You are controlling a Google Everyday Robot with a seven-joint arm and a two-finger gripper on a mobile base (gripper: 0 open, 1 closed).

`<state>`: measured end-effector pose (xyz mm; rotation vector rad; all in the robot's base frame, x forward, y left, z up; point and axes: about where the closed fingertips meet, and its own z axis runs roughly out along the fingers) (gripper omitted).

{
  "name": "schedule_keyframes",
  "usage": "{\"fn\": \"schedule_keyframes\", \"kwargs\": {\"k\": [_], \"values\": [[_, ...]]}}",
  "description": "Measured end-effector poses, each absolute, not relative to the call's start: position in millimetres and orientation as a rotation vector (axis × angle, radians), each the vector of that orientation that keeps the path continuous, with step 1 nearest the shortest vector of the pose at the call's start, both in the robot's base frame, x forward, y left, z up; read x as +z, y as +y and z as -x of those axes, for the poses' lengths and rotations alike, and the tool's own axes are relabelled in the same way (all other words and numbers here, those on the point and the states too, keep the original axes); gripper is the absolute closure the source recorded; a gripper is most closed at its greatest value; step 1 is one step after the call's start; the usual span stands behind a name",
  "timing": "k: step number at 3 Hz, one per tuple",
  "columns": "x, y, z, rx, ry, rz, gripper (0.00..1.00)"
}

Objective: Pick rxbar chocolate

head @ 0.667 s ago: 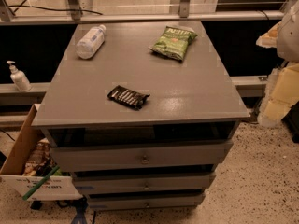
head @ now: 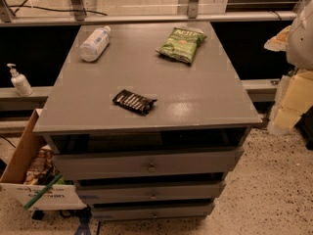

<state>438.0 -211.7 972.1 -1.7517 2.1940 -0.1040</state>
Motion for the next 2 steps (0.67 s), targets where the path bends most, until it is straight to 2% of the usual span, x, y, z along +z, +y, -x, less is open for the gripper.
{"fn": "schedule_keyframes", "kwargs": {"k": [2], "values": [[947, -153, -454, -0.080, 2.027, 1.905, 0.00]]}}
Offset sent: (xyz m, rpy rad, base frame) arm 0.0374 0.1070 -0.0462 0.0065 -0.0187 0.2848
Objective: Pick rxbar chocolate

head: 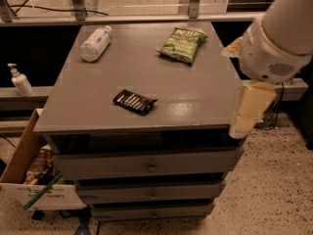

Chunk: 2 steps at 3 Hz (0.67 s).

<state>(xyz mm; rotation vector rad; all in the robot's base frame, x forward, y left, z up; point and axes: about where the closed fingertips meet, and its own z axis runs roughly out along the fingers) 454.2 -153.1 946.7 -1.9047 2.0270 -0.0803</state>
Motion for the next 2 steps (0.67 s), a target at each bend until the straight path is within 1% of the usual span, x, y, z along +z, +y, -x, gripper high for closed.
{"fn": "schedule_keyframes", "kwargs": {"k": [2], "values": [[901, -80, -493, -0.071, 1.907, 2.082, 0.00]]}}
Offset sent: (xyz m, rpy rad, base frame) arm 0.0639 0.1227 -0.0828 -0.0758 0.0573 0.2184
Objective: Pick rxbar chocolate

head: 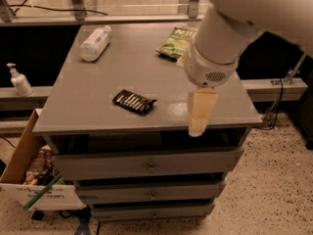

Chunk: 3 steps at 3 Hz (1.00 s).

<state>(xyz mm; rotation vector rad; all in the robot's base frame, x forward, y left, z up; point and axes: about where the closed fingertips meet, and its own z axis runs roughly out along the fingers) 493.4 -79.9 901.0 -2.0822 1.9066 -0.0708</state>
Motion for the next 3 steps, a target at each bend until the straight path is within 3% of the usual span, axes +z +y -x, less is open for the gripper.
{"fn": "schedule_keyframes", "kwargs": {"k": [3], "values": [[866, -5, -534, -0.040, 1.906, 2.233, 0.00]]}}
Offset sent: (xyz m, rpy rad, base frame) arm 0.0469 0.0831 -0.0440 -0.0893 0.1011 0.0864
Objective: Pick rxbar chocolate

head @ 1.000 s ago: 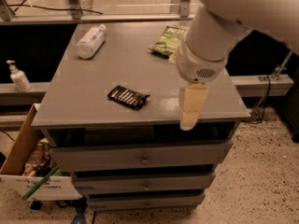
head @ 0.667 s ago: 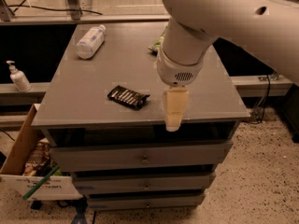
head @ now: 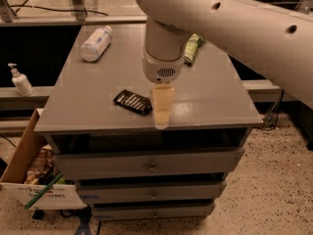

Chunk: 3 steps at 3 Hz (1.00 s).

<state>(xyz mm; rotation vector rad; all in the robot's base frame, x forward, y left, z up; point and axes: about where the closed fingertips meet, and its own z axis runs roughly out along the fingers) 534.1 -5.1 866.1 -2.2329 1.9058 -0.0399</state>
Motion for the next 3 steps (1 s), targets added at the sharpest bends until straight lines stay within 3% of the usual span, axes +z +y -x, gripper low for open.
{"fn": "schedule_keyframes", "kwargs": {"k": [3], "values": [[852, 27, -559, -0.001, 1.807, 2.317, 0.00]]}}
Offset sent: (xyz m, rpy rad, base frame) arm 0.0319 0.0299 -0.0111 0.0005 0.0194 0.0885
